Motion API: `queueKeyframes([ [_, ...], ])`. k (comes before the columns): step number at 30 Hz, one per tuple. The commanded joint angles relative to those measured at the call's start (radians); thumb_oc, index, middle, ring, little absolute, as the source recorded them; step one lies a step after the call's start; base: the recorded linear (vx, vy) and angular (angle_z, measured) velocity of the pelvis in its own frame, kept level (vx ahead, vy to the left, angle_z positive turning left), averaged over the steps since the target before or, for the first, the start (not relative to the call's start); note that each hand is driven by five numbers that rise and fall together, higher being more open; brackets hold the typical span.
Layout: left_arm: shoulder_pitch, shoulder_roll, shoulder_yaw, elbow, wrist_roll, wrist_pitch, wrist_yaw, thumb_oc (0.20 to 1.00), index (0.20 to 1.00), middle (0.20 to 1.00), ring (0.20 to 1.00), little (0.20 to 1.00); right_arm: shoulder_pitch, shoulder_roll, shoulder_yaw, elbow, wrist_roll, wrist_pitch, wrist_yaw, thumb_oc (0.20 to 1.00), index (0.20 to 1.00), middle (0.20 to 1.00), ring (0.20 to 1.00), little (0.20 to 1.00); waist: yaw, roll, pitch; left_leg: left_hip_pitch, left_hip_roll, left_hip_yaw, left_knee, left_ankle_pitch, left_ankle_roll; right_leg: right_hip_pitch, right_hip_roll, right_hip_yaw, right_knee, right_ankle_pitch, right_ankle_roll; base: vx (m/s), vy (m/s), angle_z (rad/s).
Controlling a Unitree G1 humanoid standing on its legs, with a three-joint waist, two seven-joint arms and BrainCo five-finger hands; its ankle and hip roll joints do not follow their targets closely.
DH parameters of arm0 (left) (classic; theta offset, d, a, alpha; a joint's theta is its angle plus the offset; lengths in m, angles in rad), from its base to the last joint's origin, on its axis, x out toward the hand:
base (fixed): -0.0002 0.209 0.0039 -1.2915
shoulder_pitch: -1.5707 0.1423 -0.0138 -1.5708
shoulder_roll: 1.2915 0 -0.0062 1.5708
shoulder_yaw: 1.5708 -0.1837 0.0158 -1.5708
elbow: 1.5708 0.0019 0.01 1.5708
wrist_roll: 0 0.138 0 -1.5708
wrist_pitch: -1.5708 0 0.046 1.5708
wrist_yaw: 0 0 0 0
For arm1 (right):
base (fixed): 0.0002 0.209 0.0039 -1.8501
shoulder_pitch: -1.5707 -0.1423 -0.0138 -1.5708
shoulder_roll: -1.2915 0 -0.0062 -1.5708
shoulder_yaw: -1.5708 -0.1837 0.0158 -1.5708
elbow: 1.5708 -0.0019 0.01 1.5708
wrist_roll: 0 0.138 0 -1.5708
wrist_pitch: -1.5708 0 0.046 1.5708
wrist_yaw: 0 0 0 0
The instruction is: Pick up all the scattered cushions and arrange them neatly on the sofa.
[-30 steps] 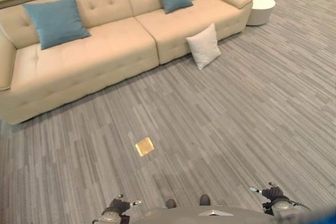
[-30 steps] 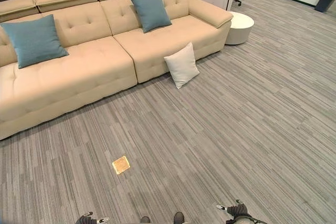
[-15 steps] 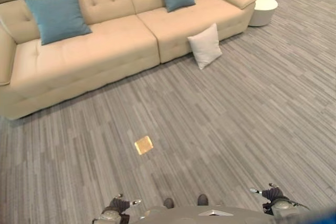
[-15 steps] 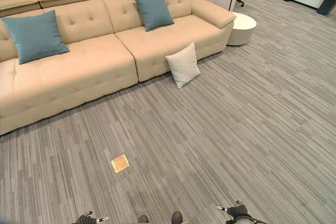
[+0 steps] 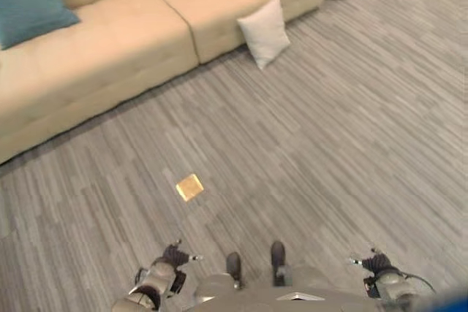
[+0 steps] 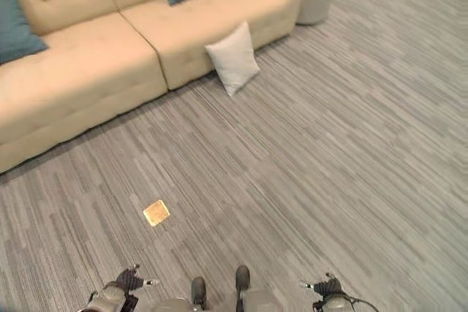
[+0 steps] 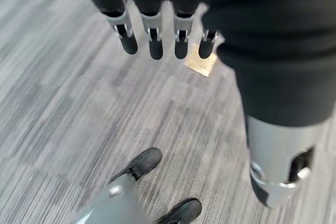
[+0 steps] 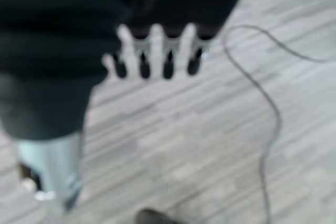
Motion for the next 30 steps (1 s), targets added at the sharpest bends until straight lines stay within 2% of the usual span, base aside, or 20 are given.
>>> queueKeyframes([
  [1, 0.007, 0.002, -0.018, 0.031, 0.036, -0.018, 0.002, 1.000, 1.000, 1.000, 1.000, 1.000, -0.008, -0.007, 0.040, 0.006, -0.029, -0.004, -0.017, 1.000, 1.000, 1.000, 1.000, 1.000, 0.012, -0.006, -0.040, -0.002, -0.003, -0.065, 0.078, -0.099, -0.052, 0.043, -0.080, -0.029, -0.007, 0.012, 0.061, 0.11, -0.062, -0.66],
  [2, 0.000, 0.007, -0.025, 0.026, 0.043, -0.020, -0.004, 1.000, 1.000, 1.000, 1.000, 1.000, -0.008, -0.010, 0.046, 0.008, -0.044, -0.002, -0.015, 1.000, 1.000, 1.000, 1.000, 1.000, 0.009, -0.007, -0.039, 0.004, -0.002, -0.053, 0.088, -0.108, -0.052, 0.024, -0.074, -0.076, -0.010, 0.004, 0.057, 0.11, -0.062, -0.47],
  [3, 0.000, 0.007, -0.025, 0.026, 0.043, -0.020, -0.004, 1.000, 1.000, 1.000, 1.000, 1.000, -0.008, -0.010, 0.046, 0.008, -0.044, -0.002, -0.015, 1.000, 1.000, 1.000, 1.000, 1.000, 0.008, -0.007, -0.039, 0.004, -0.001, -0.054, 0.088, -0.108, -0.053, 0.025, -0.074, -0.077, -0.010, 0.004, 0.057, 0.20, -0.167, -0.42],
  [5, -0.005, 0.007, -0.043, 0.025, 0.063, -0.023, -0.008, 1.000, 1.000, 1.000, 1.000, 1.000, 0.008, -0.015, 0.046, 0.026, -0.041, -0.005, -0.012, 1.000, 1.000, 1.000, 1.000, 1.000, -0.009, -0.015, -0.053, 0.013, -0.004, -0.059, 0.119, -0.134, -0.058, 0.069, -0.033, -0.036, -0.072, -0.025, 0.030, 0.24, -0.201, -0.16],
  [6, -0.001, -0.007, -0.036, 0.031, 0.057, -0.027, -0.013, 1.000, 1.000, 1.000, 1.000, 1.000, 0.023, -0.022, 0.040, 0.038, -0.034, -0.010, -0.012, 1.000, 1.000, 1.000, 1.000, 1.000, -0.005, -0.025, -0.057, -0.004, -0.005, -0.055, 0.192, -0.139, -0.079, 0.119, -0.019, -0.011, -0.134, -0.027, 0.010, 0.17, -0.128, 0.26],
  [7, -0.001, -0.007, -0.036, 0.031, 0.057, -0.027, -0.013, 1.000, 1.000, 1.000, 1.000, 1.000, 0.023, -0.022, 0.040, 0.038, -0.034, -0.010, -0.012, 1.000, 1.000, 1.000, 1.000, 1.000, -0.005, -0.024, -0.057, -0.007, -0.004, -0.056, 0.198, -0.141, -0.079, 0.120, -0.019, -0.012, -0.136, -0.026, 0.009, 0.18, -0.191, 0.36],
  [8, -0.003, -0.017, -0.038, 0.034, 0.049, -0.026, -0.015, 1.000, 1.000, 1.000, 1.000, 1.000, 0.029, -0.026, 0.037, 0.041, -0.027, -0.013, -0.011, 1.000, 1.000, 1.000, 1.000, 1.000, -0.008, -0.033, -0.052, -0.061, 0.018, -0.048, 0.317, -0.124, -0.112, 0.145, -0.015, -0.011, -0.166, -0.026, -0.009, 0.06, -0.164, 0.25],
  [9, -0.007, -0.020, -0.039, 0.031, 0.039, -0.026, -0.013, 1.000, 1.000, 1.000, 1.000, 1.000, 0.026, -0.031, 0.040, 0.042, -0.023, -0.015, -0.015, 1.000, 1.000, 1.000, 1.000, 1.000, 0.001, -0.040, -0.036, -0.115, 0.026, -0.074, 0.429, -0.084, -0.131, 0.162, -0.013, -0.007, -0.183, -0.022, -0.024, 0.12, -0.228, 0.18],
  [10, -0.010, -0.024, -0.039, 0.030, 0.018, -0.026, -0.008, 1.000, 1.000, 1.000, 1.000, 1.000, 0.021, -0.036, 0.046, 0.041, -0.017, -0.016, -0.016, 1.000, 1.000, 1.000, 1.000, 1.000, 0.012, -0.049, -0.024, -0.177, 0.012, -0.121, 0.476, -0.070, -0.129, 0.185, -0.011, 0.005, -0.207, -0.031, -0.038, 0.12, -0.147, 0.04],
  [11, -0.008, -0.029, -0.035, 0.030, 0.008, -0.024, -0.005, 1.000, 1.000, 1.000, 1.000, 1.000, 0.017, -0.037, 0.048, 0.042, -0.013, -0.014, -0.019, 1.000, 1.000, 1.000, 1.000, 1.000, 0.021, -0.054, -0.022, -0.212, 0.004, -0.137, 0.459, -0.085, -0.119, 0.197, -0.013, 0.008, -0.222, -0.034, -0.035, 0.23, -0.080, -0.10],
  [12, -0.002, -0.030, -0.034, 0.033, 0.005, -0.022, -0.004, 1.000, 1.000, 1.000, 1.000, 1.000, 0.016, -0.040, 0.056, 0.037, -0.015, -0.016, -0.022, 1.000, 1.000, 1.000, 1.000, 1.000, 0.034, -0.058, -0.025, -0.245, 0.004, -0.152, 0.386, -0.094, -0.108, 0.212, -0.010, 0.014, -0.233, -0.045, -0.028, 0.22, -0.004, -0.14],
  [13, 0.000, -0.029, -0.034, 0.036, 0.007, -0.021, -0.004, 1.000, 1.000, 1.000, 1.000, 1.000, 0.014, -0.042, 0.061, 0.033, -0.015, -0.017, -0.025, 1.000, 1.000, 1.000, 1.000, 1.000, 0.039, -0.057, -0.023, -0.264, 0.007, -0.159, 0.352, -0.067, -0.110, 0.217, -0.006, 0.018, -0.234, -0.050, -0.025, 0.30, 0.060, -0.31],
  [14, 0.001, -0.026, -0.031, 0.042, 0.003, -0.021, -0.003, 1.000, 1.000, 1.000, 1.000, 1.000, 0.005, -0.043, 0.071, 0.029, -0.016, -0.019, -0.029, 1.000, 1.000, 1.000, 1.000, 1.000, 0.054, -0.047, -0.021, -0.293, 0.020, -0.171, 0.268, -0.007, -0.122, 0.236, 0.009, 0.029, -0.237, -0.070, -0.026, 0.32, 0.118, -0.52],
  [15, 0.001, -0.023, -0.029, 0.045, -0.003, -0.023, 0.000, 1.000, 1.000, 1.000, 1.000, 1.000, 0.004, -0.041, 0.079, 0.028, -0.013, -0.019, -0.030, 1.000, 1.000, 1.000, 1.000, 1.000, 0.068, -0.044, -0.017, -0.331, 0.035, -0.178, 0.248, 0.036, -0.134, 0.254, 0.017, 0.041, -0.229, -0.093, -0.032, 0.33, 0.149, -0.72],
  [20, 0.021, -0.020, -0.005, 0.057, -0.008, -0.017, -0.001, 1.000, 1.000, 1.000, 1.000, 1.000, 0.006, -0.029, 0.075, 0.027, -0.020, -0.019, -0.021, 1.000, 1.000, 1.000, 1.000, 1.000, 0.080, -0.049, -0.050, -0.274, 0.021, -0.180, 0.219, 0.012, -0.117, 0.273, 0.000, 0.061, -0.193, -0.113, -0.016, 0.26, 0.155, -0.71],
  [23, 0.013, -0.009, -0.007, 0.052, 0.002, -0.012, -0.006, 1.000, 1.000, 1.000, 1.000, 1.000, -0.005, -0.021, 0.069, 0.017, -0.017, -0.015, -0.010, 1.000, 1.000, 1.000, 1.000, 1.000, 0.085, -0.056, -0.050, -0.225, 0.001, -0.152, 0.225, -0.035, -0.081, 0.220, -0.034, 0.082, -0.032, -0.087, 0.030, 0.24, 0.204, 0.00],
  [26, 0.005, 0.008, -0.013, 0.038, 0.012, -0.012, -0.004, 1.000, 1.000, 1.000, 1.000, 1.000, -0.016, -0.015, 0.076, -0.011, -0.016, -0.018, -0.004, 1.000, 1.000, 1.000, 1.000, 1.000, 0.068, -0.044, -0.036, -0.181, -0.006, -0.144, 0.219, -0.064, -0.053, 0.131, -0.051, 0.082, 0.158, -0.019, 0.050, 0.19, 0.168, -0.09],
  [27, 0.002, 0.011, -0.014, 0.036, 0.011, -0.012, -0.003, 1.000, 1.000, 1.000, 1.000, 1.000, -0.017, -0.015, 0.074, -0.018, -0.015, -0.018, -0.005, 1.000, 1.000, 1.000, 1.000, 1.000, 0.067, -0.038, -0.034, -0.169, -0.006, -0.143, 0.217, -0.069, -0.048, 0.108, -0.055, 0.077, 0.192, -0.015, 0.051, 0.22, 0.135, 0.17],
  [29, 0.002, 0.013, -0.015, 0.032, 0.008, -0.013, -0.002, 1.000, 1.000, 1.000, 1.000, 1.000, -0.021, -0.015, 0.080, -0.023, -0.018, -0.018, -0.005, 1.000, 1.000, 1.000, 1.000, 1.000, 0.059, -0.031, -0.030, -0.124, -0.012, -0.147, 0.197, -0.084, -0.042, 0.070, -0.052, 0.059, 0.183, -0.016, 0.039, 0.30, 0.083, 0.09],
  [30, -0.001, 0.012, -0.014, 0.037, 0.009, -0.013, -0.002, 1.000, 1.000, 1.000, 1.000, 1.000, -0.027, -0.016, 0.081, -0.024, -0.024, -0.017, -0.006, 1.000, 1.000, 1.000, 1.000, 1.000, 0.050, -0.026, -0.028, -0.077, -0.021, -0.152, 0.173, -0.106, -0.039, 0.033, -0.048, 0.023, 0.102, -0.027, 0.027, 0.36, 0.018, -0.01],
])
